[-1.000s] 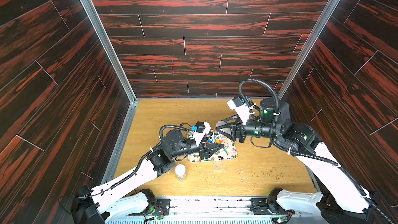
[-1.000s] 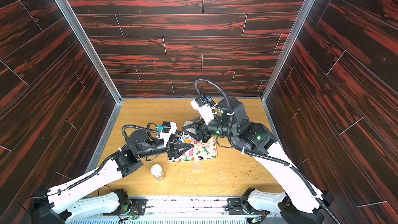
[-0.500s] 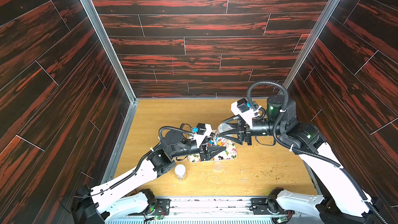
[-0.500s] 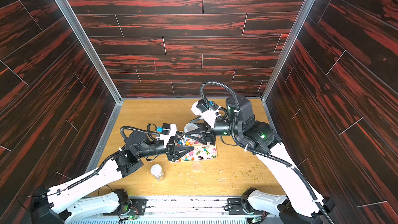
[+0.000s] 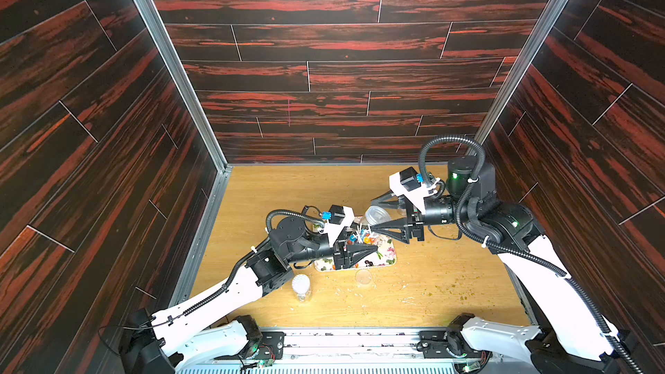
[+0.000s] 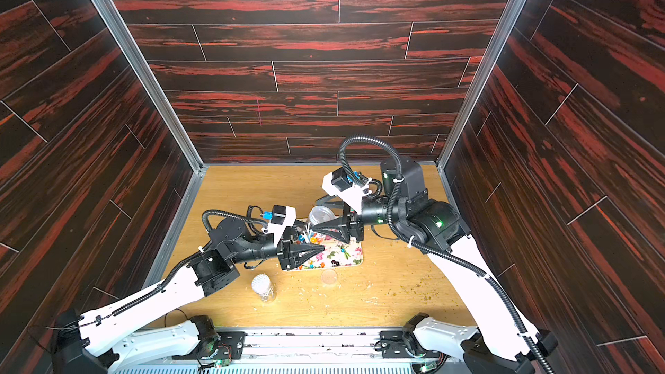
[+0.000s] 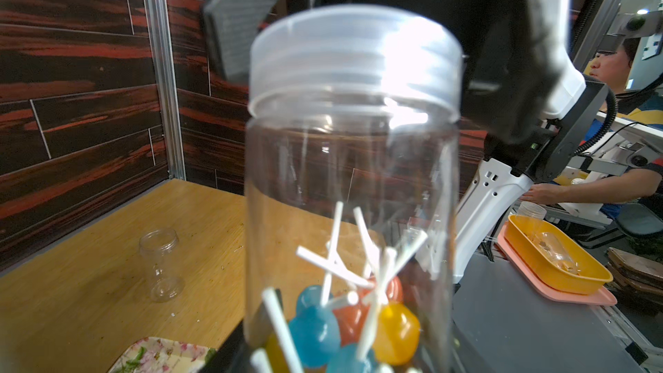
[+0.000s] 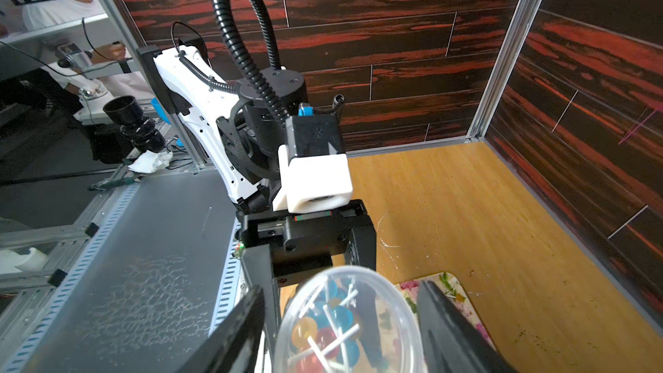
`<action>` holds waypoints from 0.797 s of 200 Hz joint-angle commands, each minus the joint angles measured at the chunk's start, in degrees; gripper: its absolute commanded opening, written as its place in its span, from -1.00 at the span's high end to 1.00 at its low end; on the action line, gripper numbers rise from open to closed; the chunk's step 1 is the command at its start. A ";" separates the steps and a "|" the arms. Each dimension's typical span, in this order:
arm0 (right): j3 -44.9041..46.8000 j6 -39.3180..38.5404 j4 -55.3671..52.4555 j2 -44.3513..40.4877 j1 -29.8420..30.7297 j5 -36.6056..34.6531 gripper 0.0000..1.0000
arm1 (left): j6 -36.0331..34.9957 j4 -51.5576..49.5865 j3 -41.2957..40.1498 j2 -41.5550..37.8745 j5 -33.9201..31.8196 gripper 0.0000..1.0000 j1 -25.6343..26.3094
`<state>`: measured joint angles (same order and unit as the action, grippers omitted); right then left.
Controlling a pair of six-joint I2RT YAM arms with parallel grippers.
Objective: Pour the candies out of the jar
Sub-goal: Unscrew the lid from the jar.
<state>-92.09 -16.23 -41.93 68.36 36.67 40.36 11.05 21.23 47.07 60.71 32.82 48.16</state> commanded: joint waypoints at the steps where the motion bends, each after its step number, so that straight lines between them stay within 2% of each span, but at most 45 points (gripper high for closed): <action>1: -1.15 -2.07 0.25 -0.24 -0.14 0.11 -0.59 | 1.61 0.91 0.61 -0.41 -0.46 -0.08 -0.35; 28: -1.20 -0.82 0.13 -0.52 -0.15 -0.50 -0.78 | 1.41 0.88 0.64 -0.16 -0.63 -0.08 -0.41; 50: -2.17 4.01 0.53 -0.94 -0.11 -1.78 -0.97 | 1.32 0.84 0.66 -0.19 -0.84 -0.08 -0.35; 66: -1.67 9.40 1.62 -1.89 -0.12 -3.87 -0.97 | 1.21 0.99 0.46 -0.19 -1.26 -0.08 -0.37; 105: -1.24 28.75 3.77 -4.27 -0.04 -18.54 -0.98 | 0.15 0.41 0.47 -0.06 -2.32 -0.08 -0.41; 120: -2.07 35.62 2.55 -4.26 -0.06 -23.41 -0.86 | -0.86 0.33 0.26 0.02 -3.11 -0.09 -0.39; 137: -2.41 40.32 0.80 -4.11 0.25 -26.71 -0.77 | -2.69 1.44 -0.28 0.28 -4.99 -0.11 -0.36; 159: -2.36 42.98 -0.33 -3.96 1.80 -30.66 -0.75 | -4.62 4.05 -0.78 1.21 -7.60 -0.11 -0.38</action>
<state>-93.30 18.17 -39.92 64.42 37.06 17.30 9.19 21.12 46.87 61.34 28.56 47.97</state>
